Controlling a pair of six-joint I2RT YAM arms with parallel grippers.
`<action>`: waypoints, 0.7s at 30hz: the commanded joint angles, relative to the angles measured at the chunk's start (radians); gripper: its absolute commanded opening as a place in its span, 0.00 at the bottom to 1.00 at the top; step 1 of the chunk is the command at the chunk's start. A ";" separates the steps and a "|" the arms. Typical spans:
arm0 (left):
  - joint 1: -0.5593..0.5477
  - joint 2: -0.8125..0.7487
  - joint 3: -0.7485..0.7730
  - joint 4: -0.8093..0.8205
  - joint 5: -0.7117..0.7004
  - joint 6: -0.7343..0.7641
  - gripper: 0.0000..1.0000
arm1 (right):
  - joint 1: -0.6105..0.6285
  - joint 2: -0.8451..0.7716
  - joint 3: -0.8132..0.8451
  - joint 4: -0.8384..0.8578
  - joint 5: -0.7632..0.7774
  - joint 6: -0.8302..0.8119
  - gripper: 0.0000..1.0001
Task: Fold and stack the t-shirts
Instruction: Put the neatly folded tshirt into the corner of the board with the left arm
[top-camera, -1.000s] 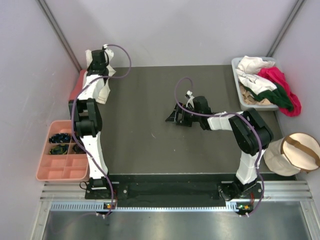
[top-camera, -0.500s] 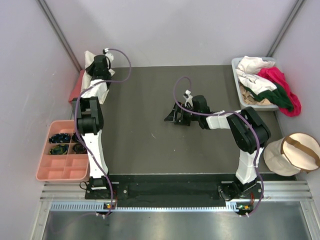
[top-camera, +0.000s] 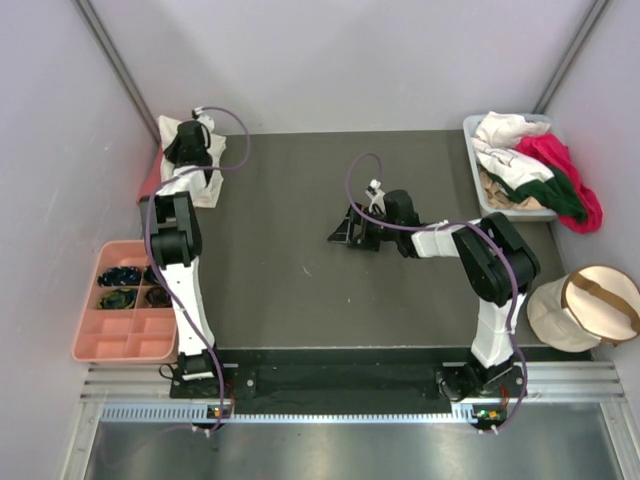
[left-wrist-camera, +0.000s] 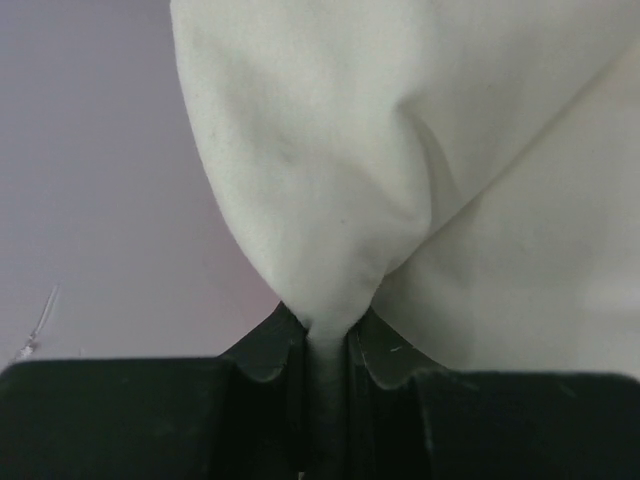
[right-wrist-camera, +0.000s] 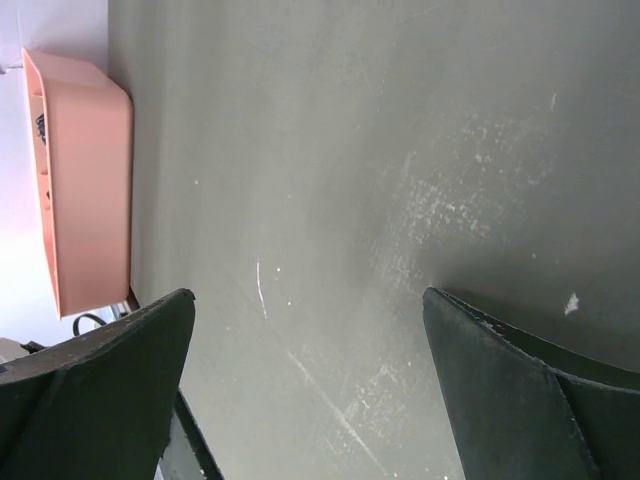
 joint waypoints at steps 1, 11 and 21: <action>0.055 -0.007 -0.013 0.049 -0.005 -0.056 0.00 | -0.004 0.096 -0.039 -0.200 0.081 -0.034 0.99; 0.099 0.024 -0.039 0.074 0.018 -0.054 0.00 | -0.003 0.092 -0.032 -0.222 0.087 -0.044 0.99; 0.105 0.012 -0.084 0.189 -0.093 -0.083 0.92 | -0.003 0.089 -0.032 -0.213 0.076 -0.041 0.99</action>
